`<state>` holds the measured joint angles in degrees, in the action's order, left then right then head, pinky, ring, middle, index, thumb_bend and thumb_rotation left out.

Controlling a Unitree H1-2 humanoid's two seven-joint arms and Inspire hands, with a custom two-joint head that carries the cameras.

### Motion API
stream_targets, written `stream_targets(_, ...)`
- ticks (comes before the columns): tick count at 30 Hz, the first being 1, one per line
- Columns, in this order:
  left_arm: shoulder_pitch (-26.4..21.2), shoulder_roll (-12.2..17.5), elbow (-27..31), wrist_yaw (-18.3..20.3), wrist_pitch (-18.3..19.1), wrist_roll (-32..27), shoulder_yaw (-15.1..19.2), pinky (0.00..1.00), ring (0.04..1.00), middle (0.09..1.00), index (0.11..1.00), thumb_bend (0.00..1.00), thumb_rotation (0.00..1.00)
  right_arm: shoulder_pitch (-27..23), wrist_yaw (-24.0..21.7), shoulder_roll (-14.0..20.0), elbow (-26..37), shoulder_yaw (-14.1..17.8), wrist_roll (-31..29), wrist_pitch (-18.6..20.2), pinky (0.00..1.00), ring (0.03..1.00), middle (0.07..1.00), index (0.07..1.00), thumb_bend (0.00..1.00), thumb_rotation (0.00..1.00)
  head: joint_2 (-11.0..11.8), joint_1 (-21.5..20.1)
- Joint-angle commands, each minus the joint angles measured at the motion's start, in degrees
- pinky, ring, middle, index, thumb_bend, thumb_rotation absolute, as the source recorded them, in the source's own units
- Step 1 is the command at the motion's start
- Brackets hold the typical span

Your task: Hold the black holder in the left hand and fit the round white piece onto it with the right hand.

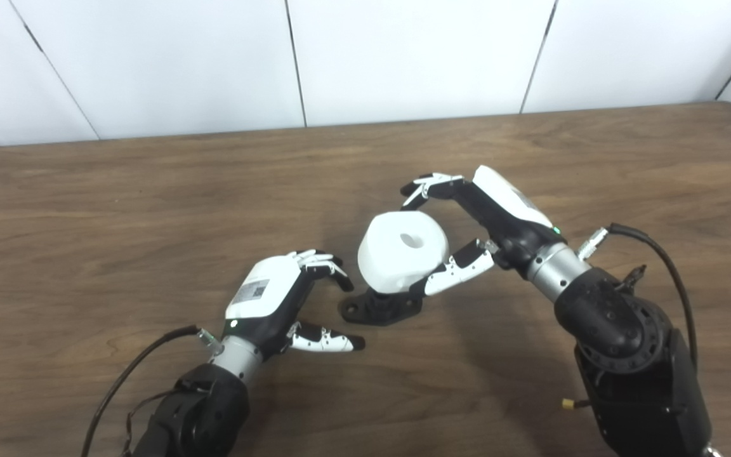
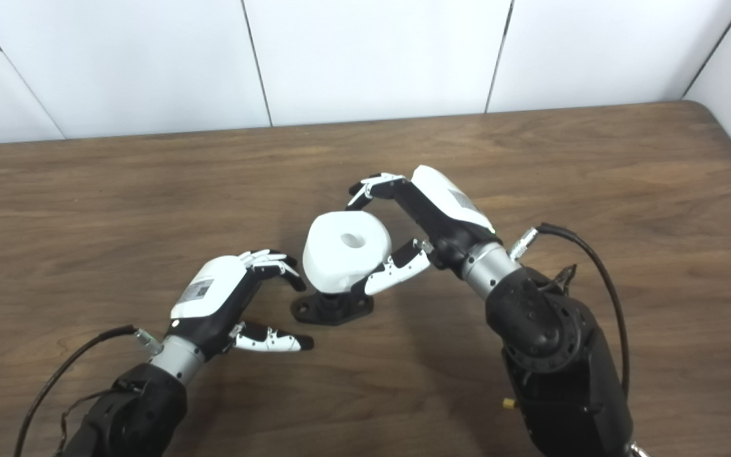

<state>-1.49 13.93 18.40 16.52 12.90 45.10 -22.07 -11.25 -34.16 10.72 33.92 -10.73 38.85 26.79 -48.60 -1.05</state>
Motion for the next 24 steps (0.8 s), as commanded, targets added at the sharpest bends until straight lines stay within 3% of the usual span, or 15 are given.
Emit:
stream_targets(1,0.6,-0.1,-0.2,2.1,1.4,-0.3,-0.3,0.92,0.908,0.833,0.618,0.80,0.22,-1.2,0.8,0.0,2.2,-0.1,0.2,-0.1,0.92,0.908,0.819,0.483,0.53,0.14,-0.1,0.0)
stream_targets(24,-2.9,-2.2,-4.4,2.0,1.2,0.0,-0.8,0.94,0.913,0.829,0.640,0.79,0.21,0.1,2.1,0.5,2.2,-2.1,0.2,-0.4,0.96,0.913,0.817,0.483,0.53,0.14,-0.5,0.1)
